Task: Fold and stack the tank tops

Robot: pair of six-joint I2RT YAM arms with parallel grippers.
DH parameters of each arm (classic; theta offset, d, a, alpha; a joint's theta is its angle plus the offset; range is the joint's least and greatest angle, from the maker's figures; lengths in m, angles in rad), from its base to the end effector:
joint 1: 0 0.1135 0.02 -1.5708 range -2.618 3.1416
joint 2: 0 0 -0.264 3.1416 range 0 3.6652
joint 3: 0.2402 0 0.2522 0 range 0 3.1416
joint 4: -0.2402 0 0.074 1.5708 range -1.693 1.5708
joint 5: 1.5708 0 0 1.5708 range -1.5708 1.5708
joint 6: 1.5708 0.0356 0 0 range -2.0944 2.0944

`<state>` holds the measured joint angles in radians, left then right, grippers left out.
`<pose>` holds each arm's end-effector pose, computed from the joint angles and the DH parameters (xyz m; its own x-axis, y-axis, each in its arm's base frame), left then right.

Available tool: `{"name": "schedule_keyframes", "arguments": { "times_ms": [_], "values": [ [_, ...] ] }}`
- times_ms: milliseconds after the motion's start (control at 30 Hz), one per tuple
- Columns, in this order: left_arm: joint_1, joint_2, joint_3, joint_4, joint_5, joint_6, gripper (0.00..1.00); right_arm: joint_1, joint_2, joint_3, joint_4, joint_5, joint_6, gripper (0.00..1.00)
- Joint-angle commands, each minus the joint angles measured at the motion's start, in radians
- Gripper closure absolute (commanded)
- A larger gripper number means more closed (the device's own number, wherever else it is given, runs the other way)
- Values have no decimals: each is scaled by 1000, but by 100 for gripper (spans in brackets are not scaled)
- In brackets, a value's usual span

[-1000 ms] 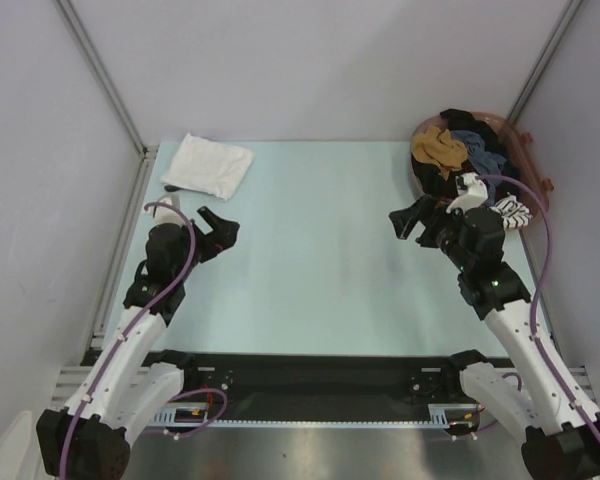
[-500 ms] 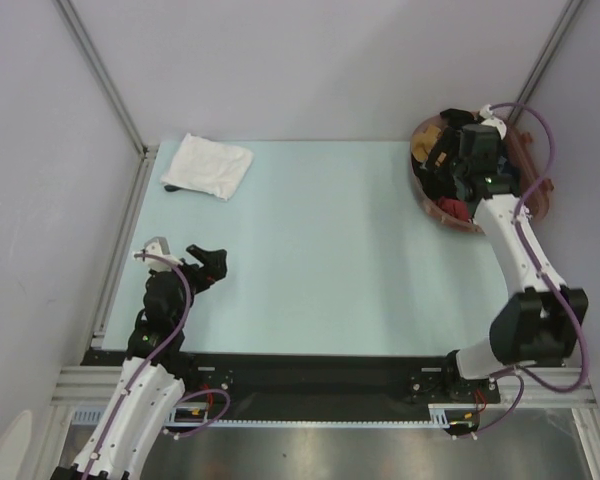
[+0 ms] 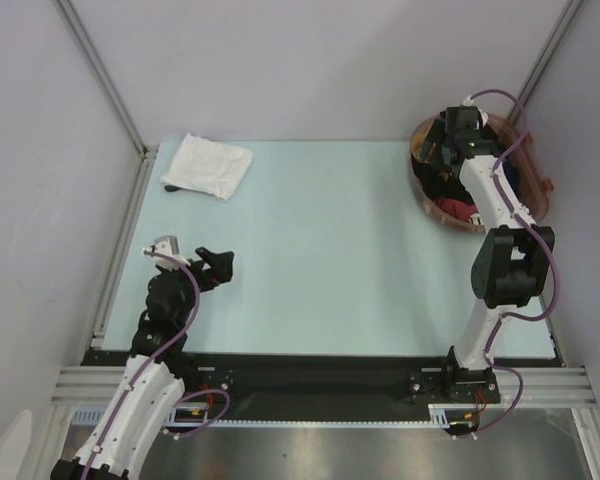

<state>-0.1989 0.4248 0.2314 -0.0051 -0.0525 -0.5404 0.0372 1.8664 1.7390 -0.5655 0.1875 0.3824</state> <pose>0.1364 -0.0256 0.2125 -0.2413 -0.4754 -0.8460 0.0265 0.8682 -0.4955 0.4313 0.0094 0.3248 -0.5524 0.3463 -0.7583 0.3373 0.9247 0.1766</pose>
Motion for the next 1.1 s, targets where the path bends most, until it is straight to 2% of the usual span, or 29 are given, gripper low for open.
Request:
{"name": "schedule_keyframes", "arguments": {
  "times_ms": [0, 167, 233, 267, 300, 333, 467, 567, 733, 833, 867, 967, 1067],
  "values": [
    [0, 15, 8, 54, 26, 28, 0, -2, 40, 30, -10, 17, 13, 17],
    [1, 45, 16, 53, 31, 25, 0, -2, 83, 4, 19, 23, 26, 17],
    [1, 48, 19, 53, 34, 28, 0, -2, 111, 17, 16, 18, 20, 28],
    [1, 48, 19, 56, 36, 28, 0, -5, 120, 49, 6, 12, 15, 43],
    [0, 49, 19, 57, 36, 30, 0, -10, 128, 79, -8, -5, 15, 89],
    [1, 48, 17, 57, 37, 30, 0, -10, 132, 106, -26, -10, 13, 100],
    [1, 52, 17, 62, 39, 31, 0, -8, 53, 253, -92, -17, 1, 100],
    [1, 60, 19, 66, 45, 31, 0, -7, -44, 403, -131, -81, -5, 100],
    [1, 63, 19, 73, 45, 31, 0, 39, -243, 438, -41, -235, -40, 100],
    [1, 62, 19, 71, 45, 33, 0, 202, -326, 520, -66, -273, -143, 100],
    [0, 60, 19, 71, 45, 31, 0, 301, -358, 539, -73, -237, -166, 100],
    [0, 57, 19, 70, 45, 31, 0, 452, -423, 562, -48, -220, -204, 100],
    [0, 51, 17, 67, 45, 34, 0, 483, -496, 583, -24, -270, -171, 100]
  ]
}}
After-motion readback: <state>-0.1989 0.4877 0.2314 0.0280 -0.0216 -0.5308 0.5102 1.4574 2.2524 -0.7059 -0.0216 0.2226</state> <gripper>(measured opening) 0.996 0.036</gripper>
